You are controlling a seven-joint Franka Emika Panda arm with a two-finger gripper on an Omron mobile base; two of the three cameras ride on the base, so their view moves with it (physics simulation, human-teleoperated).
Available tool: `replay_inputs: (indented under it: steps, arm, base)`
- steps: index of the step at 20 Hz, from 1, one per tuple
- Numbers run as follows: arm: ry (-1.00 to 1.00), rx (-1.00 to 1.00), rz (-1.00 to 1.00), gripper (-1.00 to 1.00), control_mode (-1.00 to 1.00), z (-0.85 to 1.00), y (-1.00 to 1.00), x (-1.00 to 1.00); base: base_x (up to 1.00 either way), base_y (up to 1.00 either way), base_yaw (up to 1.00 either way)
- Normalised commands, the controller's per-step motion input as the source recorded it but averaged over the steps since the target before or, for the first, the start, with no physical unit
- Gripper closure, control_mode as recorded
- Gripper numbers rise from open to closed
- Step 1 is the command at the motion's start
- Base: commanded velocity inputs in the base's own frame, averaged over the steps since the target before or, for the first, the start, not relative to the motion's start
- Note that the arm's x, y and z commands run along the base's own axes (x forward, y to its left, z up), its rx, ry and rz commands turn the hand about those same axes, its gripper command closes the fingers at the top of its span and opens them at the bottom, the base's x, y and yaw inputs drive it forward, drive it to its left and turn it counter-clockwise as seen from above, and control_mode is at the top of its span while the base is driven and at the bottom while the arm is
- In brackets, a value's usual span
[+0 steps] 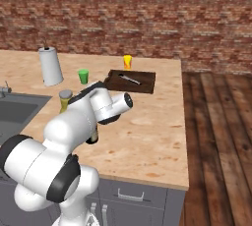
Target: Place the drinks on the dining counter in a tight cluster.
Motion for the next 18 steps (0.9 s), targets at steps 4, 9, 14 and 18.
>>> replay_inputs:
  steps: [4, 9, 14, 18]
  arm:
    - [0.00, 0.00, -0.01, -1.00, -1.00, 0.00, -0.08, 0.00]
    - [0.02, 0.00, -0.04, -1.00, -1.00, 0.00, -0.26, 0.01]
    - [0.02, 0.00, -0.06, -1.00, -1.00, 0.00, -0.33, 0.01]
    - [0.03, -0.01, -0.13, -1.00, -1.00, 0.00, -0.25, 0.00]
  base:
    - [0.00, 0.00, 0.00]
    - [0.00, 0.00, 0.00]
    - [0.00, 0.00, 0.00]
    - [0.00, 0.00, 0.00]
